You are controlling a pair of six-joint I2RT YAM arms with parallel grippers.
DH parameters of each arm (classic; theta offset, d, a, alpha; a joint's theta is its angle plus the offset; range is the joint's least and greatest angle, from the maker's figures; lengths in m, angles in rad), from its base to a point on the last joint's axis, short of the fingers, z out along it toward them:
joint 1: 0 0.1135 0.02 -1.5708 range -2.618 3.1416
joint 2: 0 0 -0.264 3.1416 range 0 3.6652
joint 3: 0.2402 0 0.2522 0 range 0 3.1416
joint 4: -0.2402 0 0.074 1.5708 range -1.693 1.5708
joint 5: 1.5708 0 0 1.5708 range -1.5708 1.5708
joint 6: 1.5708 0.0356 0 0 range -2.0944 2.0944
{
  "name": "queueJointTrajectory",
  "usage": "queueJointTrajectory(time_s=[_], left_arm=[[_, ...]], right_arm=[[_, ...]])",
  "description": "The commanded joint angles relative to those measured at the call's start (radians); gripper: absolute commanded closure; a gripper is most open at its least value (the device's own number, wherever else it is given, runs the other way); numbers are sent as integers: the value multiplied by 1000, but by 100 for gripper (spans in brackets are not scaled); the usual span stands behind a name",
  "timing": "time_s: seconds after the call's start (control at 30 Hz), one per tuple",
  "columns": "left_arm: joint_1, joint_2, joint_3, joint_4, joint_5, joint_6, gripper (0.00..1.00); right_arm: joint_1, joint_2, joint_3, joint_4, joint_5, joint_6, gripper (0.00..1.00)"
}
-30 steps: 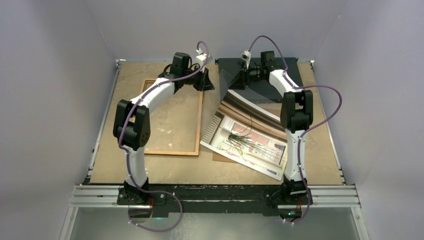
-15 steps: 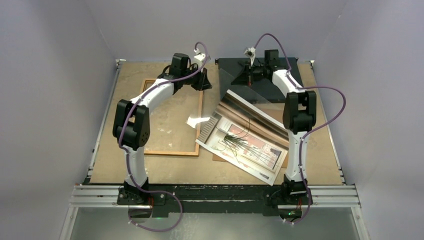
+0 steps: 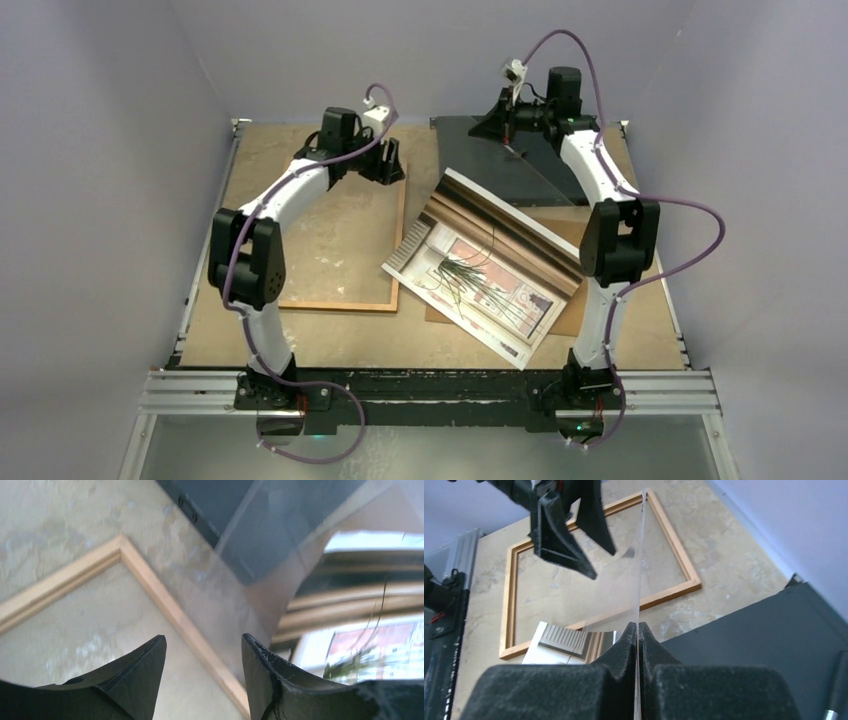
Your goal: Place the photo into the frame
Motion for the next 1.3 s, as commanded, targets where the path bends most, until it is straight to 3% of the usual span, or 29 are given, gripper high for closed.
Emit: queueJointTrajectory(time_s=[0.0,0.2,0.37,0.63,1.0,1.13,1.27], left_arm=[[15,-149,-173,-35,0,105,44],[13,-202,-339,-27,16,181,44],[-4,-203,-401,-27,39,202,44],[-37,-222,-462,21,39,188,44],[-58,-232,-512,48,74,117,45],[-55,-273,-543,81,112,44,45],[-5,-342,-473,76,158,-44,44]], right_arm=[[-1,-77,14,31,91,-5,100],[-10,-85,38,105,245,86,100],[-25,-119,34,269,374,211,100],[-26,-170,52,390,528,251,100],[-26,-347,-138,708,755,284,100],[-13,-333,-79,670,726,347,100],[63,-339,-54,604,769,325,100]])
